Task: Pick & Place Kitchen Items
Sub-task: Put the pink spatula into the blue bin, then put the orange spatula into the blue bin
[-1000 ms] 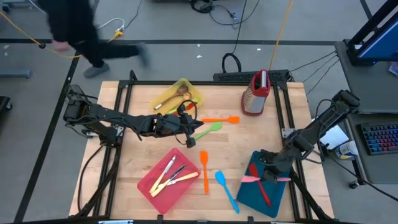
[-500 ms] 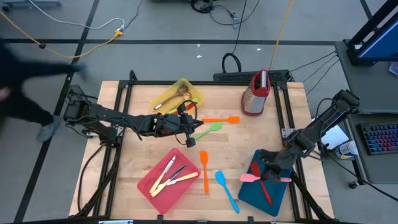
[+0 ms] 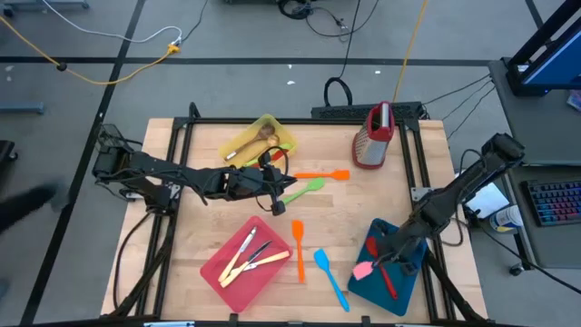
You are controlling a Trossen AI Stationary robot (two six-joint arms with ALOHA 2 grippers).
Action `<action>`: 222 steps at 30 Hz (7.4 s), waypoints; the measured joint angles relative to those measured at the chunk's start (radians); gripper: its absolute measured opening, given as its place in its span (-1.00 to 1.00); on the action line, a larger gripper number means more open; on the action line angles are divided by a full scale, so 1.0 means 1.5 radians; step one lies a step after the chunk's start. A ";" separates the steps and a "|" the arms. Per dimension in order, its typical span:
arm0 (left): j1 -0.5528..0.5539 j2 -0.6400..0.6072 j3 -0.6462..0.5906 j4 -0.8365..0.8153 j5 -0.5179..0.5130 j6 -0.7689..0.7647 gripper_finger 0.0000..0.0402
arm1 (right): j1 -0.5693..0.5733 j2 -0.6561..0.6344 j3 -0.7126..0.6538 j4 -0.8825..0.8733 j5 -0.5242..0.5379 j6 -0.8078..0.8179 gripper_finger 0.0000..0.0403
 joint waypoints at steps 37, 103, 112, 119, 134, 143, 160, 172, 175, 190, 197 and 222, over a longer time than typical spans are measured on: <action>0.000 0.000 0.000 -0.013 0.000 -0.090 -0.87 | -0.017 0.004 -0.056 0.315 0.004 -0.075 -0.68; -0.011 0.000 0.000 -0.045 0.000 -0.050 -0.87 | -0.670 0.373 -0.001 0.605 0.100 -0.294 -0.21; -0.006 0.000 0.000 -0.045 -0.001 -0.053 -0.87 | -0.674 0.408 0.065 0.429 0.099 -0.313 -0.21; -0.006 0.000 0.000 -0.047 -0.001 -0.055 -0.87 | -0.700 0.439 0.064 0.438 0.101 -0.307 -0.21; -0.007 0.000 0.000 -0.060 -0.001 -0.066 -0.87 | -0.710 0.448 0.065 0.405 0.096 -0.362 -0.83; -0.007 0.000 0.000 -0.063 -0.001 -0.073 -0.87 | -0.689 0.441 0.064 0.432 0.100 -0.360 -0.98; -0.007 0.000 0.000 -0.064 -0.001 -0.076 -0.87 | -0.615 0.330 0.064 0.384 0.100 -0.348 -1.00; -0.008 0.000 0.000 -0.070 0.000 -0.103 -0.87 | -0.655 0.344 0.055 0.401 0.116 -0.326 -0.61; -0.008 0.000 0.000 -0.072 0.000 -0.104 -0.87 | -0.664 0.344 0.042 0.404 0.083 -0.328 -0.48; -0.007 0.000 0.000 -0.077 0.000 -0.104 -0.87 | -0.672 0.364 -0.021 0.535 0.063 -0.324 -0.37; -0.006 0.000 0.000 -0.076 0.000 -0.103 -0.87 | -0.686 0.442 -0.019 0.612 0.062 -0.324 -0.36; -0.003 0.000 0.000 -0.078 -0.001 -0.063 -0.87 | -0.729 0.632 0.060 0.725 0.022 -0.340 -0.43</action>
